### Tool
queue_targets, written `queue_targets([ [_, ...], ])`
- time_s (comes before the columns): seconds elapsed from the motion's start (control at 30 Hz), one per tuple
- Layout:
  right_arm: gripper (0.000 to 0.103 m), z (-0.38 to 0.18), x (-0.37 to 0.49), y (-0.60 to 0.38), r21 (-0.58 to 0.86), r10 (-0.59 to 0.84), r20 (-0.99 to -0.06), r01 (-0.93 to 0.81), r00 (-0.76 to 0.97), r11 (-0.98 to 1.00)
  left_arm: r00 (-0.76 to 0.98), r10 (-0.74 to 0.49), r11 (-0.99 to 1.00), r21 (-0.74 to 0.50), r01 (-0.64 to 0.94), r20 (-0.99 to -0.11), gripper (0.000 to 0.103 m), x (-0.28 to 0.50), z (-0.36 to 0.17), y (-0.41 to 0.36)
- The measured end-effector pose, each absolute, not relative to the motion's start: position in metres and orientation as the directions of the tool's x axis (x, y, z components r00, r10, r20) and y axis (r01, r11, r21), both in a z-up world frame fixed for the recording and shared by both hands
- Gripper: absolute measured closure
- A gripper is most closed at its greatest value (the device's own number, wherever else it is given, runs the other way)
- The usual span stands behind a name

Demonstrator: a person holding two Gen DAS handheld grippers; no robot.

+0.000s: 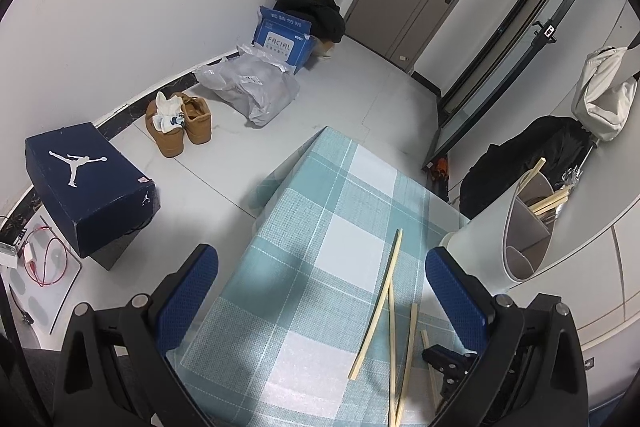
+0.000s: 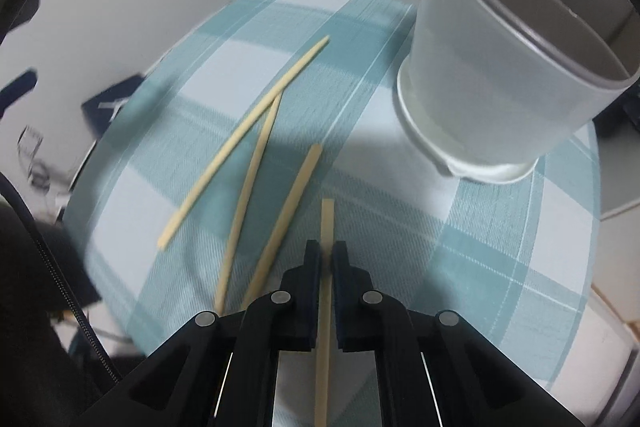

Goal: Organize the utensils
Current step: 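Close the right tool on a chopstick and lift it, then lower the left tool onto a chopstick and close while the right tool holds its chopstick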

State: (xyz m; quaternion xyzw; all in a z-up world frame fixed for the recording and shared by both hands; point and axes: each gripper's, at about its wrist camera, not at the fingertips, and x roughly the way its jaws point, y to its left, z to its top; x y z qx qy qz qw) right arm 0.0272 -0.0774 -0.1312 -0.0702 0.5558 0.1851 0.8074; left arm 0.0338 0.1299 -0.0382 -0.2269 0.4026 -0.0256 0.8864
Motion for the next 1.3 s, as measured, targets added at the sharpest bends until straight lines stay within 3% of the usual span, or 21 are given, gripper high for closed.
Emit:
queue_targets([
  [0.23,0.088,-0.133,0.032,-0.071,0.053,0.211,-0.910,-0.403,0.356,0.913,0.641,-0.229,0.916,-0.386,-0.114,-0.733,0.001,0.039,-0.051,0.119],
  [0.33,0.090,-0.132,0.033,-0.069,0.060,0.224,-0.896,-0.396,0.383,0.916,0.596,-0.163,0.961,-0.263,-0.083,-0.786,0.001,0.043,-0.060,0.105],
  [0.37,0.097,-0.133,0.036,-0.071,0.079,0.238,-0.892,-0.386,0.385,0.919,0.573,-0.172,0.967,-0.248,-0.057,-0.801,0.001,0.046,-0.065,0.101],
  [0.47,0.097,-0.133,0.036,-0.091,0.184,0.308,-0.866,-0.322,0.394,0.929,0.507,-0.218,0.967,-0.255,-0.005,-0.834,0.001,0.051,-0.077,0.089],
  [0.73,0.097,-0.110,0.039,-0.148,0.468,0.488,-0.738,-0.168,0.466,0.868,0.408,-0.118,0.993,-0.099,0.068,-0.905,0.001,0.062,-0.102,0.056],
  [0.9,0.097,-0.110,0.037,-0.191,0.627,0.574,-0.646,-0.079,0.504,0.775,0.378,-0.087,0.996,-0.067,0.066,-0.922,0.001,0.068,-0.109,0.052],
  [1.1,0.097,-0.109,0.022,-0.222,0.713,0.603,-0.570,-0.028,0.558,0.701,0.354,-0.014,0.999,-0.003,0.032,-0.935,0.001,0.083,-0.116,0.051],
  [1.3,0.097,-0.101,0.004,-0.237,0.723,0.595,-0.545,-0.028,0.591,0.690,0.329,-0.052,0.999,-0.045,0.028,-0.943,0.001,0.097,-0.112,0.045],
])
